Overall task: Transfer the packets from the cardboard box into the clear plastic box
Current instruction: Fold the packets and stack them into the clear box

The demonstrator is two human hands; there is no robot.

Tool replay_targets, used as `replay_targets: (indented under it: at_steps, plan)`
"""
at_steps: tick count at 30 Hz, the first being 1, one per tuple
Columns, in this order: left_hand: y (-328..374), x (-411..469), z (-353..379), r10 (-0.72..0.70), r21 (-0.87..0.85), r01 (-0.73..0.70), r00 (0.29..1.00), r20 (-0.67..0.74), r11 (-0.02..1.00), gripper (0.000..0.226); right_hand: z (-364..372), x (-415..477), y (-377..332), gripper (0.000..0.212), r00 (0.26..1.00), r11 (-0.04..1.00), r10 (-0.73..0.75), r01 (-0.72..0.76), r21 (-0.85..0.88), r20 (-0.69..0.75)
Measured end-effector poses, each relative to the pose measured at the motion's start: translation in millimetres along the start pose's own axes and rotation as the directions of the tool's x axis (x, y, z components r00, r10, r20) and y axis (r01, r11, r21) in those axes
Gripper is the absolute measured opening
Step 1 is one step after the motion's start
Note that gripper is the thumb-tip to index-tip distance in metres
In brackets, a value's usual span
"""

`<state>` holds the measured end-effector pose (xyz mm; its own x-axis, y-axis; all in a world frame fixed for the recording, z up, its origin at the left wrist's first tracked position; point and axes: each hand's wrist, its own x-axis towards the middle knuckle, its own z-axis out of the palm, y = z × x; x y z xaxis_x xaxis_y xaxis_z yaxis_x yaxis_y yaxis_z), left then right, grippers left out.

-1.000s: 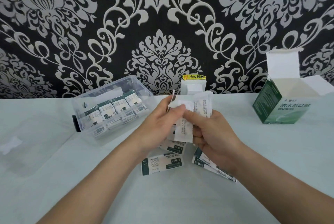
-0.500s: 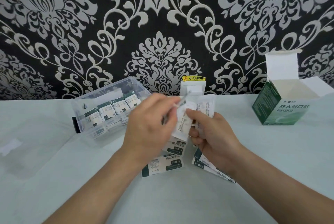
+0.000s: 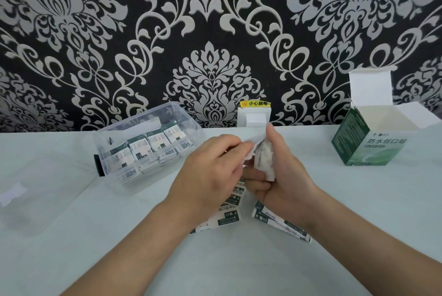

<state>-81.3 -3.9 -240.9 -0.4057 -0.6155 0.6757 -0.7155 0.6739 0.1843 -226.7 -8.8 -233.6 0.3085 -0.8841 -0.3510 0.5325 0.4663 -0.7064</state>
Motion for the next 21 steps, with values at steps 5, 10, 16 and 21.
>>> replay_targets:
  at_steps: [5,10,16,21]
  plan:
    - [20,-3,6,-0.002,-0.075,0.014,0.987,0.158,0.997,0.028,0,-4,1,0.031,0.993,0.988,0.017,-0.034,-0.15,-0.116]
    - [22,-2,-1,-0.155,-0.241,0.232,0.942,0.299,0.942,0.088,-3,-6,-4,0.018,0.998,0.962,0.056,-0.064,-0.266,-0.039]
    - [20,-3,-2,-0.125,-0.191,0.222,0.899,0.419,0.956,0.096,2,-13,2,0.017,0.995,0.758,0.054,0.011,-0.652,0.079]
    - [11,-3,2,-0.235,-0.184,0.291,0.933,0.274,0.939,0.069,3,-11,2,0.013,0.988,0.792,0.011,0.084,-0.604,0.151]
